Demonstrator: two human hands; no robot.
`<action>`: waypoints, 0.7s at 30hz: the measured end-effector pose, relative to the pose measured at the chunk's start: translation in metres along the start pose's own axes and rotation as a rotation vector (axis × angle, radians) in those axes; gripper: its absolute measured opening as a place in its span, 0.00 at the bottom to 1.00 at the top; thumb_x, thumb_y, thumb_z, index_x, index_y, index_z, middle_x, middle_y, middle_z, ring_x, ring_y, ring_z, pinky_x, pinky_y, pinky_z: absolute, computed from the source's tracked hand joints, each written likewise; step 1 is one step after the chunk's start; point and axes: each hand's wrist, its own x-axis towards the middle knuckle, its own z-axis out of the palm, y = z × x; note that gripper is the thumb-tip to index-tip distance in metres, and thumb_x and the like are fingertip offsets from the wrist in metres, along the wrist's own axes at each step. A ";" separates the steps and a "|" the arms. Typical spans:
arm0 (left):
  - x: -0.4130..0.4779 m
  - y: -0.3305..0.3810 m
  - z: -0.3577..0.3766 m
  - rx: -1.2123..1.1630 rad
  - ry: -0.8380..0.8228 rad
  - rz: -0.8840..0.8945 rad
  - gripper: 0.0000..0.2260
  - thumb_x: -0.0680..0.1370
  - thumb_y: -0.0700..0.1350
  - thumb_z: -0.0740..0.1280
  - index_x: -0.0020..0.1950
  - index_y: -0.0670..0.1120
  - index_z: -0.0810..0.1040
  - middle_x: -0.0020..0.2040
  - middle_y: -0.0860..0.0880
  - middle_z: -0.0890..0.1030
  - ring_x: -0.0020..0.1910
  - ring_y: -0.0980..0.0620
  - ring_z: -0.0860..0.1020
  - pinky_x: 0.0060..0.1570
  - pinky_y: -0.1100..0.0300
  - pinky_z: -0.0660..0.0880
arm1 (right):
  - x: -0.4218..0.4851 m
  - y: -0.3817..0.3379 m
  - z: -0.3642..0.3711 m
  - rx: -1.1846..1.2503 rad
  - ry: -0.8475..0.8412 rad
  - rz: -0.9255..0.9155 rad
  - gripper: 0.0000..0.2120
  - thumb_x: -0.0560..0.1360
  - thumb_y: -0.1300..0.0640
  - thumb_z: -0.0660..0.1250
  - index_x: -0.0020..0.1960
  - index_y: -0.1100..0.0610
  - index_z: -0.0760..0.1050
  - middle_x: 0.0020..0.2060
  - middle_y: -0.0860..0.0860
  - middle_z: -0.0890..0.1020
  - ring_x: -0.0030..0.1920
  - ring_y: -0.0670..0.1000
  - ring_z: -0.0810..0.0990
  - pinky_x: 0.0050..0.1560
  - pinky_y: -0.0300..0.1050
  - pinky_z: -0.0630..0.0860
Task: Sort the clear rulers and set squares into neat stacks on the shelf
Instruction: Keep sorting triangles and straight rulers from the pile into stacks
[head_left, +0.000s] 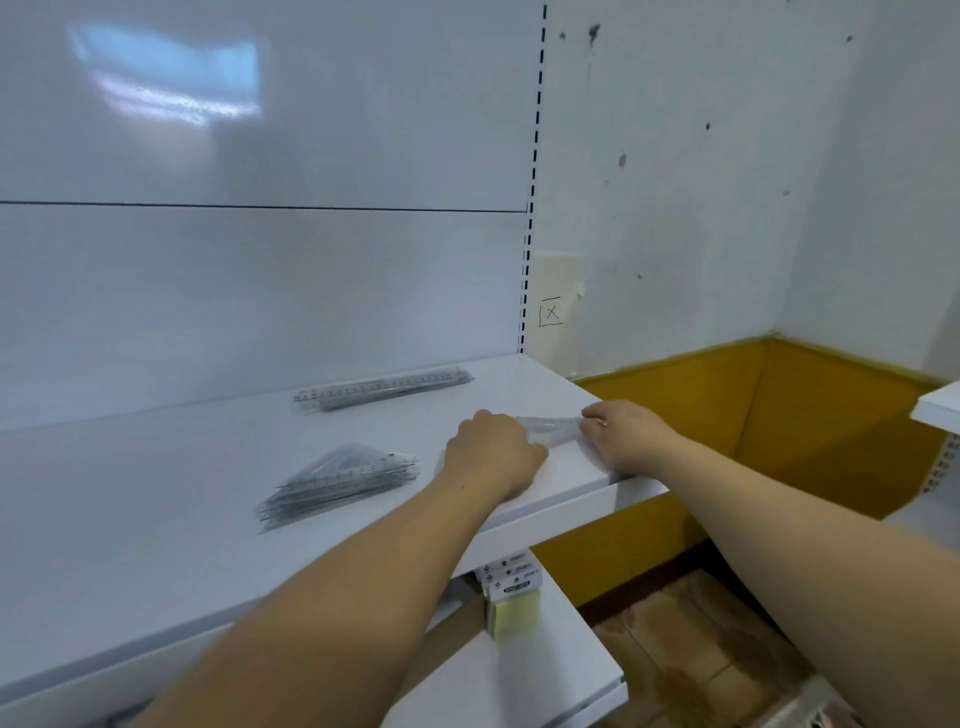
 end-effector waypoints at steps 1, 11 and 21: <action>-0.001 -0.001 -0.001 0.005 -0.002 -0.003 0.22 0.76 0.59 0.59 0.59 0.44 0.75 0.58 0.44 0.73 0.54 0.44 0.73 0.51 0.52 0.73 | -0.001 -0.002 -0.002 -0.032 -0.008 -0.015 0.20 0.82 0.50 0.51 0.71 0.55 0.66 0.71 0.52 0.68 0.69 0.55 0.67 0.67 0.48 0.66; -0.042 -0.024 -0.056 0.135 0.104 0.096 0.28 0.76 0.63 0.59 0.70 0.48 0.68 0.70 0.45 0.68 0.67 0.43 0.67 0.60 0.48 0.68 | 0.017 -0.057 -0.036 -0.040 0.053 -0.244 0.25 0.80 0.45 0.54 0.73 0.54 0.63 0.73 0.54 0.65 0.71 0.56 0.64 0.69 0.49 0.60; -0.157 -0.181 -0.142 0.216 0.070 -0.178 0.30 0.76 0.62 0.61 0.75 0.52 0.61 0.75 0.50 0.61 0.71 0.47 0.64 0.68 0.48 0.63 | -0.026 -0.252 -0.010 -0.025 -0.027 -0.637 0.26 0.80 0.42 0.55 0.74 0.53 0.62 0.73 0.54 0.64 0.72 0.56 0.63 0.69 0.49 0.60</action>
